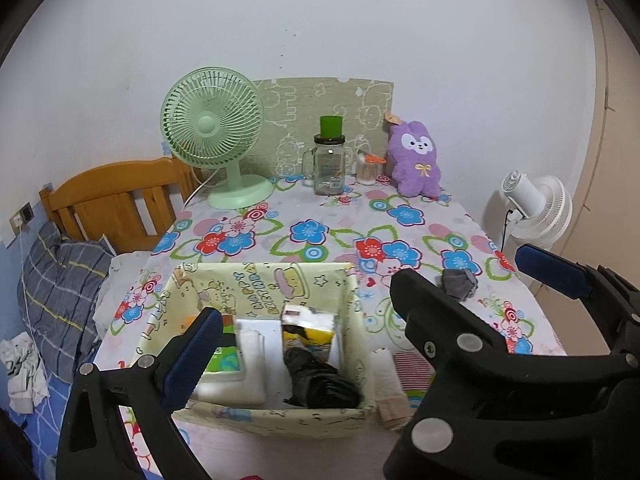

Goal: Organize soft objects
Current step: 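Withdraw both tools from the box toward the pink wipes pack and rolled cloth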

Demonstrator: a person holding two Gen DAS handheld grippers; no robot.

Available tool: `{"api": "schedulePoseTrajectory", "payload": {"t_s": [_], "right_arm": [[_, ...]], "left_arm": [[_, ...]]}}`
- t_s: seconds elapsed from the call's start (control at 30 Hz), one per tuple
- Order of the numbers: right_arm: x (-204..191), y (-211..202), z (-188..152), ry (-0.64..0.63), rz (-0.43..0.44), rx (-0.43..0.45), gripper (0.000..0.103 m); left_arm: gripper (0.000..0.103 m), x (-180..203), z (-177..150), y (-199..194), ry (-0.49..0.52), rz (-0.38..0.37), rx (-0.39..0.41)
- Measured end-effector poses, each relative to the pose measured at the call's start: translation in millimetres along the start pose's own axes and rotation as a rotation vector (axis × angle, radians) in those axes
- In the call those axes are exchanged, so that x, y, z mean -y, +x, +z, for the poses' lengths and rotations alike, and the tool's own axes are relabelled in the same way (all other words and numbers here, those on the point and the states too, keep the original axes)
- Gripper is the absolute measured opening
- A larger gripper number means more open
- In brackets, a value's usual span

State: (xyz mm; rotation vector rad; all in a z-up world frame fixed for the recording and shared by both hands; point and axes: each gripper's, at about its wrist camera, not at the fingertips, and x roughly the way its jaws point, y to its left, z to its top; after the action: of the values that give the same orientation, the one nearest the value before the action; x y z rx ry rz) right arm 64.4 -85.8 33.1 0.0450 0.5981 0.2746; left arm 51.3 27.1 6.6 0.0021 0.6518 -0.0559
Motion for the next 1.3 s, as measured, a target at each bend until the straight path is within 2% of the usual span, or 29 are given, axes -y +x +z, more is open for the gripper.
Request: {"api": "schedulePoseTrajectory", "payload": {"t_s": [0.53, 0.93, 1.0, 1.23, 1.3], "right_arm": [[36.4, -21.4, -5.5, 0.042, -0.025, 0.012, 0.103], [58.6, -18.0, -23.1, 0.063, -0.036, -0.017, 0.103], [61.7, -17.3, -26.3, 0.066, -0.039, -0.013, 0.103], [71.5, -12.7, -42.1, 0.078, -0.052, -0.016, 0.103], [74.2, -11.3, -47.4, 0.083, -0.053, -0.021, 0.103]], "left_arm": [[0.102, 35.7, -1.3, -6.0, 0.005, -0.026, 0.001], [0.102, 55.6, -15.7, 5.8, 0.012, -0.057, -0.021], [0.097, 59.2, -19.1, 9.0, 0.011, -0.058, -0.03], [0.093, 68.3, -33.3, 16.8, 0.025, -0.072, -0.053], [0.088, 73.2, -37.7, 17.8, 0.04, -0.076, -0.061]]}}
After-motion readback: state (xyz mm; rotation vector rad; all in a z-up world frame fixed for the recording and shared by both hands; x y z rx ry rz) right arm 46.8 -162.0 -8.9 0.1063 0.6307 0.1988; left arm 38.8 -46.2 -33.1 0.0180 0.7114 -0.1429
